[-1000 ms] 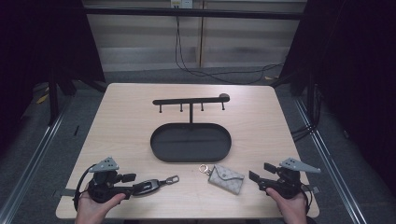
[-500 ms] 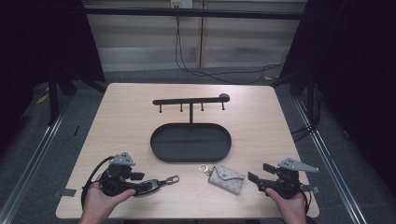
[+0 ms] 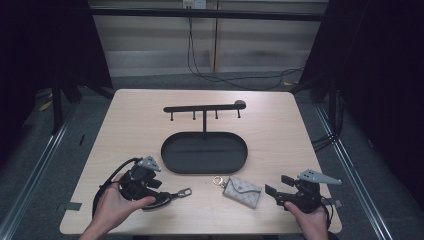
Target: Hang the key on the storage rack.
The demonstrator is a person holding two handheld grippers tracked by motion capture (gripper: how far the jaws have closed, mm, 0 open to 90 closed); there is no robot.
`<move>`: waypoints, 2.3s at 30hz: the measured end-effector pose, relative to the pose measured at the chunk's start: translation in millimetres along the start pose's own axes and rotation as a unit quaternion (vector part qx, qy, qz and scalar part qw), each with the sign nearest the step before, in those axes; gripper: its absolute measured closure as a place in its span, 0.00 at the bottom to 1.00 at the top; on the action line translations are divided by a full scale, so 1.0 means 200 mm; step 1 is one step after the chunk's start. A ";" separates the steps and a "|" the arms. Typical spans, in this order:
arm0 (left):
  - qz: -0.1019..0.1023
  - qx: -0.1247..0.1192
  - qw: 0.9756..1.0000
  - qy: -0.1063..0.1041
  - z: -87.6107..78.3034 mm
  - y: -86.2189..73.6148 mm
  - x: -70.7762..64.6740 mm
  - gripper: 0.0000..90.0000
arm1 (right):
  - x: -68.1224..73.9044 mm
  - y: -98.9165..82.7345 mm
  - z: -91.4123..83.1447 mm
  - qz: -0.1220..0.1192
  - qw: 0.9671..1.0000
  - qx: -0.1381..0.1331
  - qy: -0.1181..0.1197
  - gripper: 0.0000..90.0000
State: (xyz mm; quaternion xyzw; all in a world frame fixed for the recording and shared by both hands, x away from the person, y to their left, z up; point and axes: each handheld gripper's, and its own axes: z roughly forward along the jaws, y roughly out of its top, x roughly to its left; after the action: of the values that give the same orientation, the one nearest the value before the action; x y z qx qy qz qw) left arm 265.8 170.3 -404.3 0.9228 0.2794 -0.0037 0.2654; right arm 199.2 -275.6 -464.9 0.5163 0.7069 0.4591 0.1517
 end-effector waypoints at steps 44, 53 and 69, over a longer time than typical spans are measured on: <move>0.064 0.156 0.986 -0.022 0.30 0.27 0.07 0.61 | 0.00 0.00 0.00 -0.013 1.000 0.002 0.007 0.20; 0.091 0.186 0.978 -0.026 0.40 0.30 0.03 0.77 | 0.00 0.00 0.00 -0.011 1.000 0.002 0.008 0.19; 0.128 0.225 0.966 -0.009 0.51 0.31 -0.01 0.77 | 0.00 0.00 0.01 -0.010 1.000 0.006 0.007 0.19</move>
State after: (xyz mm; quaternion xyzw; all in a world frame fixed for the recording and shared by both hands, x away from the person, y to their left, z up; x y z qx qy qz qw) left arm 309.7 75.7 -461.1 0.9866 0.1490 -0.0404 0.0521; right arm 199.7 -275.1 -465.9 0.5067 0.7160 0.4568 0.1480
